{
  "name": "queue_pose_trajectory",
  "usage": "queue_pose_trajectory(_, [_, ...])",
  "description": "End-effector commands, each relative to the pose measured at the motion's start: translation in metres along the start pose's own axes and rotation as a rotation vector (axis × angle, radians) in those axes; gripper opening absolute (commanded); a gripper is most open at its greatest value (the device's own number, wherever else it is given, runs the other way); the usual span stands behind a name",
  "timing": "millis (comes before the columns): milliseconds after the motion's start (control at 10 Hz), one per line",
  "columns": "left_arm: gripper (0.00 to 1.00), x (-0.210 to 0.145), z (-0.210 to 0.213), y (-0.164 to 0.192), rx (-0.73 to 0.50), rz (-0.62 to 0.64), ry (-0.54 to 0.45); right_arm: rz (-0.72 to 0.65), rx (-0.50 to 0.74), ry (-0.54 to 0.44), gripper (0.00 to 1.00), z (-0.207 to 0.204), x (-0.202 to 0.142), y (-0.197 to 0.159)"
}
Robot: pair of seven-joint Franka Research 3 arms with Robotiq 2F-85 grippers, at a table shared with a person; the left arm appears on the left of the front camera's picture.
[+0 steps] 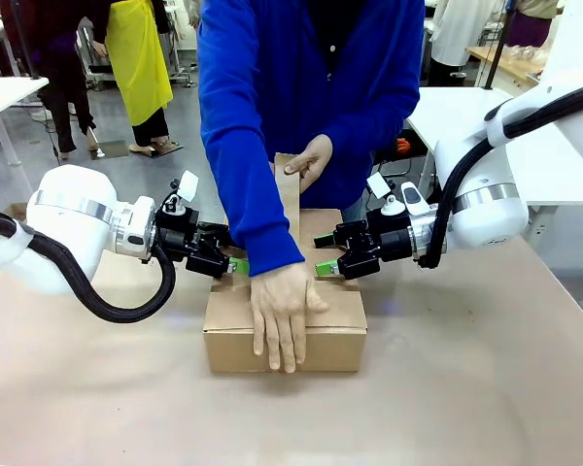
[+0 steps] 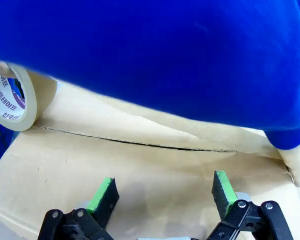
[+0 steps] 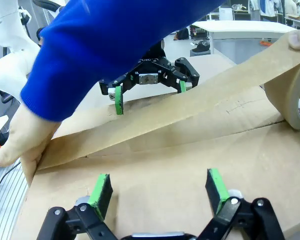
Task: Pack the gift set into the box.
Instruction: Press and hold the closed box until the human finishes sealing it.
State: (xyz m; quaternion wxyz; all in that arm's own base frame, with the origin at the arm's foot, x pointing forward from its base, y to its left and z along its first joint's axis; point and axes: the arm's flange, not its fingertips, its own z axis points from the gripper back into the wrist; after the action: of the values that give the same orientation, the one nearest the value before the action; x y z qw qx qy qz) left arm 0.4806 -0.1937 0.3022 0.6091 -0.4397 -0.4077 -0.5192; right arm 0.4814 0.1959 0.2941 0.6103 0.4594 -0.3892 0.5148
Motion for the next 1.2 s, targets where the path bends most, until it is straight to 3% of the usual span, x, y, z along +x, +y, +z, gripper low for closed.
queue_pose_trajectory(0, [1.0, -0.0025, 0.0006, -0.0006, -0.001, -0.003, 0.0, -0.002, 0.004, -0.002, 1.0, -0.0017, -0.0007, -0.0003])
queue_pose_trajectory(1100, [1.0, -0.0025, 0.0006, -0.0006, -0.001, -0.003, 0.0, -0.002, 0.004, -0.002, 1.0, -0.0017, -0.0007, -0.0003])
